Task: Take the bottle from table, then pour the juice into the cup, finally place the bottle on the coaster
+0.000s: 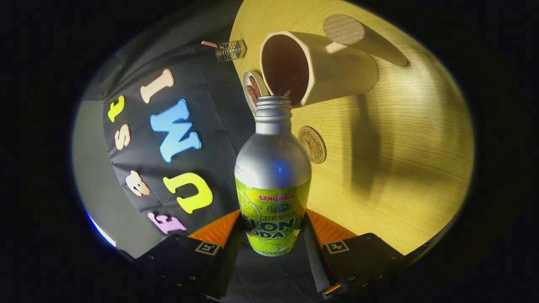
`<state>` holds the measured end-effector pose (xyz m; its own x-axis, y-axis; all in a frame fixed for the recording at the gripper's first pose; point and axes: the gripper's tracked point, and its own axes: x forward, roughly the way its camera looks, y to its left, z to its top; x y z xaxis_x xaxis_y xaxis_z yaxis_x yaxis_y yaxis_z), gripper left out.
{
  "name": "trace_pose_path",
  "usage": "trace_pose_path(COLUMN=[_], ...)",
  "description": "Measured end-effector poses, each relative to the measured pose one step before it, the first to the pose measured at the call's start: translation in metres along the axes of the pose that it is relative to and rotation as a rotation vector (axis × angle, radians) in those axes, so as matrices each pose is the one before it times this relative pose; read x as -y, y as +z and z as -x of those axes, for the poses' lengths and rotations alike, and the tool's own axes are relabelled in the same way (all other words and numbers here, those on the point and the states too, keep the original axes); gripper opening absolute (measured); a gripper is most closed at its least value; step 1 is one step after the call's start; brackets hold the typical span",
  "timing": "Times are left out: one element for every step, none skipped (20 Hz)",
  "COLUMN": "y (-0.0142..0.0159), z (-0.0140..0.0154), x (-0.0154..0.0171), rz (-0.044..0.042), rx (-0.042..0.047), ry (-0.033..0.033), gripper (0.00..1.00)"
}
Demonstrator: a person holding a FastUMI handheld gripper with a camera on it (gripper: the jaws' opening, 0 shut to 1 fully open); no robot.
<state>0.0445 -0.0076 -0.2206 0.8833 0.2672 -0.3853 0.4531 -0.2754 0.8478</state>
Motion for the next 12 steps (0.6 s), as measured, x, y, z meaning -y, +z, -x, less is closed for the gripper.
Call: trace_pose_path(y=[-0.00009, -0.00031, 0.0002, -0.00043, 0.0, -0.00008, 0.00106, 0.00164, -0.0001, -0.00028, 0.00022, -0.00008], z=[-0.00034, 0.0006, 0.00025, -0.00064, 0.00069, -0.00007, 0.00071, 0.00065, 0.00065, 0.00043, 0.00067, -0.00021], x=[-0.00165, -0.00089, -0.00118, -0.00027, -0.00149, -0.00001, -0.00132, -0.00043, -0.00045, 0.00015, -0.00112, -0.00005], rz=[-0.00931, -0.00976, -0.00983, -0.0083, -0.00473, -0.00333, -0.00337, -0.00538, -0.00611, -0.00407, -0.00448, -0.00566], rx=[-0.00183, -0.00048, -0.00024, -0.00307, -0.00426, -0.00257, 0.00226, 0.00229, 0.00265, -0.00174, -0.00097, -0.00269], ry=[0.00103, 0.00268, 0.00062, 0.00125, 0.00169, -0.00105, 0.00196, 0.00183, 0.00178, 0.00005, 0.00013, 0.00053], gripper=[0.75, 0.75, 0.75, 0.75, 0.75, 0.75, 0.75, 0.75, 0.75, 0.75, 0.75, 0.75])
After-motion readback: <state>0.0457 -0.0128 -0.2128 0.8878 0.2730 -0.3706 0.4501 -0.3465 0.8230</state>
